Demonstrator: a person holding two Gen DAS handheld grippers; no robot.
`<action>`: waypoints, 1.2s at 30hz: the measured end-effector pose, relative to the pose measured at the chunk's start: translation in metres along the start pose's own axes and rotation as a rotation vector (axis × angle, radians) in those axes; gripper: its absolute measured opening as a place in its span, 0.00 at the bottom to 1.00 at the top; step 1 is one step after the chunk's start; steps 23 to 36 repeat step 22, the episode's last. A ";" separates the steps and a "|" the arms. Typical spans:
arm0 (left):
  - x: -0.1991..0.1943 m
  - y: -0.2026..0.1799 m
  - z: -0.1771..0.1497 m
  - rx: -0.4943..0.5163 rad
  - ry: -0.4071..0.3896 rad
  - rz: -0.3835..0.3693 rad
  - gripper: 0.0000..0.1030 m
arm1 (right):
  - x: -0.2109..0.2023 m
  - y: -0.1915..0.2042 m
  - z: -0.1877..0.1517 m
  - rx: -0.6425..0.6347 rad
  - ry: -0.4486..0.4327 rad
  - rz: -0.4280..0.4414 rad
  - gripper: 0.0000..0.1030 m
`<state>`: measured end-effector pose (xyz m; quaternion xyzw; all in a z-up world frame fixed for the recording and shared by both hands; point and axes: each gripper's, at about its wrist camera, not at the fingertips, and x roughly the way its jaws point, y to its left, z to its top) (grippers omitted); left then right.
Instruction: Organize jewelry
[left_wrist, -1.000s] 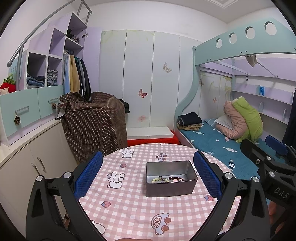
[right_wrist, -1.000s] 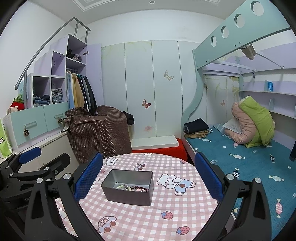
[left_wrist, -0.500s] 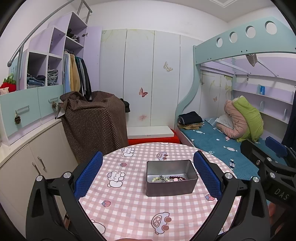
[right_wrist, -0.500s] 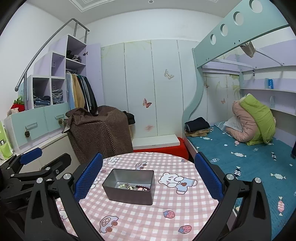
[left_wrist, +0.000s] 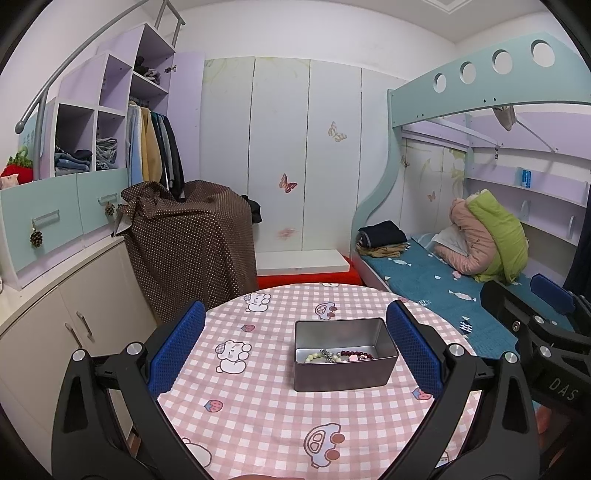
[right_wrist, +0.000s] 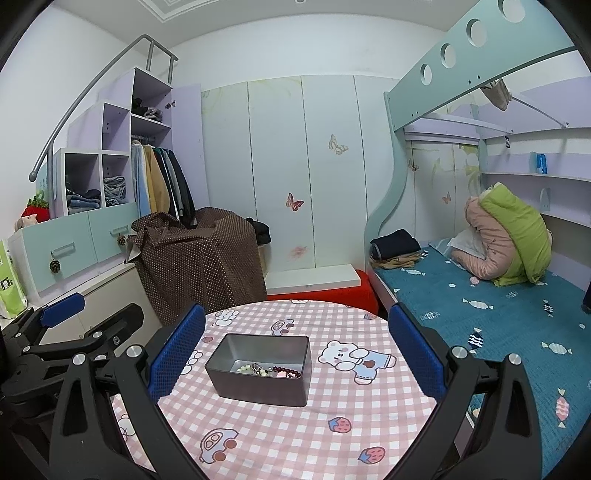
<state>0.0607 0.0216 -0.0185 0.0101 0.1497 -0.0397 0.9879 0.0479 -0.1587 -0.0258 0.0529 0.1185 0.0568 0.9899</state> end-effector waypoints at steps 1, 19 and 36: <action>0.000 0.000 0.000 -0.001 0.000 -0.002 0.95 | 0.000 0.000 0.000 0.001 0.001 0.001 0.93; 0.000 0.004 -0.007 0.001 -0.004 0.013 0.95 | 0.000 0.002 0.001 -0.003 -0.002 0.005 0.93; 0.000 0.005 -0.007 -0.002 0.001 0.013 0.95 | 0.001 0.002 0.000 -0.006 -0.001 0.005 0.93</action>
